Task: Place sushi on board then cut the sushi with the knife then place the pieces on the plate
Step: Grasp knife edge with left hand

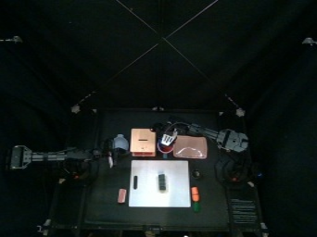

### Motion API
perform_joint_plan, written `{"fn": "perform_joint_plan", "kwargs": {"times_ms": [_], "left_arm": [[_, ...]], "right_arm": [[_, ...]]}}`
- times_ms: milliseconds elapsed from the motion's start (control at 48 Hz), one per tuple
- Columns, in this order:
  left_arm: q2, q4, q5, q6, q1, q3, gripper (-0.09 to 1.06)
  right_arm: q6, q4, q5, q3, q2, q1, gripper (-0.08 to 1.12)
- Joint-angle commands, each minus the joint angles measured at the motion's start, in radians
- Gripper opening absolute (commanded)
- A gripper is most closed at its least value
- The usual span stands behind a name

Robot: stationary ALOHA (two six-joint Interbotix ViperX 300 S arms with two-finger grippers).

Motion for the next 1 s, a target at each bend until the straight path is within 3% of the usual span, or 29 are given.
{"fn": "perform_joint_plan", "kwargs": {"times_ms": [21, 729, 1000], "left_arm": [[0.002, 0.002, -0.005, 0.002, 0.003, -0.012, -0.02], [-0.012, 0.003, -0.009, 0.005, 0.005, -0.023, -0.02], [-0.072, 0.005, -0.012, 0.005, 0.005, -0.025, -0.02]], "right_arm": [[0.002, 0.0, 0.026, -0.04, -0.044, 0.003, 0.4], [0.026, -0.094, 0.072, -0.035, -0.307, 0.002, 0.39], [0.089, -0.241, -0.023, 0.084, -0.48, 0.051, 0.39]]}}
